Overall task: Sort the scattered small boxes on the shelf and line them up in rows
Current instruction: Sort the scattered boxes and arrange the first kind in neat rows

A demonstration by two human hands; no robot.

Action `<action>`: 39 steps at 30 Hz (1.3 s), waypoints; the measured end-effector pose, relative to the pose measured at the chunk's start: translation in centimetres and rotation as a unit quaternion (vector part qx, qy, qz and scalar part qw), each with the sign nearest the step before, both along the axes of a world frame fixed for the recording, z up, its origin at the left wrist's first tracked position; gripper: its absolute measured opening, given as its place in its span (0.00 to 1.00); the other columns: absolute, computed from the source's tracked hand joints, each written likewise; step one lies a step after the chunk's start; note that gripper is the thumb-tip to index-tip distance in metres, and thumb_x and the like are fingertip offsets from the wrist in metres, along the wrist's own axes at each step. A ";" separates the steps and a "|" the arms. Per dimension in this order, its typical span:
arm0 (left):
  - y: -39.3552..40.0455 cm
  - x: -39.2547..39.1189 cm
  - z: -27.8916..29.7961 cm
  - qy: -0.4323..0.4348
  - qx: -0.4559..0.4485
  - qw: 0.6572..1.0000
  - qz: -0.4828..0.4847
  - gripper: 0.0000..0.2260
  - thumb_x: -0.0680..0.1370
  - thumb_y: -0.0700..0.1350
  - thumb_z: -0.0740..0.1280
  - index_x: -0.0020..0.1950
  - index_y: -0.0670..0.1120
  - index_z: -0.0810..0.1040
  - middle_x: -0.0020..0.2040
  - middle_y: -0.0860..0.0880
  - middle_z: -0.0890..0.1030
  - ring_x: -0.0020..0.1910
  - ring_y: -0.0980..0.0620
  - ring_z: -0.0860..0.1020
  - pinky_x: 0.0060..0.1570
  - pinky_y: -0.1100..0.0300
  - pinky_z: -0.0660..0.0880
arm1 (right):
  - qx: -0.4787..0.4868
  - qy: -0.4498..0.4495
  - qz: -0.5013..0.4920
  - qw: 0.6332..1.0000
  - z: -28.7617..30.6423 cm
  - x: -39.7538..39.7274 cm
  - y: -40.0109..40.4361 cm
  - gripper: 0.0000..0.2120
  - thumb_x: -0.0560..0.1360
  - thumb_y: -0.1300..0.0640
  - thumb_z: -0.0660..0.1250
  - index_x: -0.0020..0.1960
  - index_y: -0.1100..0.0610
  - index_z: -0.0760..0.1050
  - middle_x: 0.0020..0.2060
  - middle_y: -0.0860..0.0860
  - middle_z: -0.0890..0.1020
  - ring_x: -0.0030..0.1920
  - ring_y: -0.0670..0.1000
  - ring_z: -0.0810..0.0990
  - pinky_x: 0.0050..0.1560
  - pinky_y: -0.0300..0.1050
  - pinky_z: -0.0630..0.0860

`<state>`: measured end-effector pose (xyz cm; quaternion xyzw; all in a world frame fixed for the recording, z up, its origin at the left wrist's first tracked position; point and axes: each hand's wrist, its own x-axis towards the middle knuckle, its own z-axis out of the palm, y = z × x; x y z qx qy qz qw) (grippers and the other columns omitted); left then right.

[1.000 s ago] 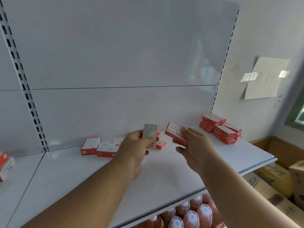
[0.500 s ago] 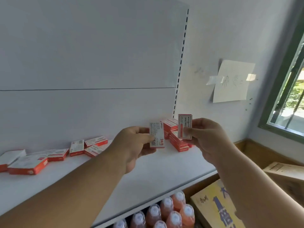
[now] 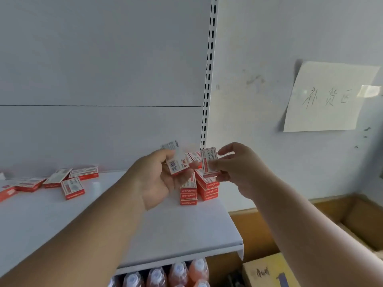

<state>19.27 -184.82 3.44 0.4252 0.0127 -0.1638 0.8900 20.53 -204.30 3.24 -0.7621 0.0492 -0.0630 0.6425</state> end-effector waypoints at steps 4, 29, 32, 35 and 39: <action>-0.8 -0.5 -0.2 -0.012 -0.003 1.000 0.023 0.12 0.80 0.49 0.63 0.58 0.41 0.74 0.42 0.40 0.83 0.31 0.49 0.75 0.25 0.62 0.70 | 0.041 -0.012 0.047 0.998 -0.5 0.1 -0.5 0.14 0.69 0.66 0.75 0.43 0.61 0.69 0.41 0.58 0.86 0.40 0.61 0.86 0.42 0.52 0.83; -2.2 1.6 -1.7 -0.157 0.722 0.644 0.201 0.17 0.67 0.57 0.77 0.32 0.47 0.76 0.30 0.51 0.80 0.29 0.53 0.77 0.28 0.61 0.67 | -0.411 -0.075 0.018 0.908 -1.3 1.5 -0.5 0.06 0.72 0.56 0.70 0.38 0.52 0.75 0.35 0.47 0.81 0.35 0.48 0.79 0.28 0.40 0.69; -1.9 1.3 -1.9 -0.177 0.695 0.669 0.195 0.16 0.69 0.59 0.76 0.38 0.50 0.75 0.36 0.52 0.80 0.35 0.54 0.77 0.31 0.59 0.68 | -0.414 -0.122 -0.011 0.902 -1.2 1.2 0.1 0.06 0.71 0.56 0.68 0.38 0.50 0.72 0.37 0.45 0.78 0.38 0.48 0.76 0.30 0.40 0.67; -0.8 0.6 -2.2 -0.193 0.668 0.687 0.210 0.13 0.72 0.58 0.73 0.41 0.51 0.74 0.39 0.54 0.78 0.38 0.56 0.76 0.32 0.59 0.68 | -0.386 -0.184 -0.007 0.904 -0.8 0.7 2.2 0.04 0.72 0.54 0.68 0.42 0.50 0.73 0.38 0.45 0.77 0.40 0.48 0.75 0.35 0.42 0.68; 3.4 -0.8 -2.4 -0.207 0.663 0.688 0.211 0.10 0.73 0.56 0.71 0.41 0.53 0.73 0.39 0.54 0.78 0.38 0.56 0.76 0.32 0.60 0.67 | -0.353 -0.236 0.032 0.905 0.3 -0.2 7.2 0.03 0.73 0.53 0.67 0.44 0.51 0.74 0.41 0.46 0.79 0.42 0.50 0.76 0.40 0.44 0.72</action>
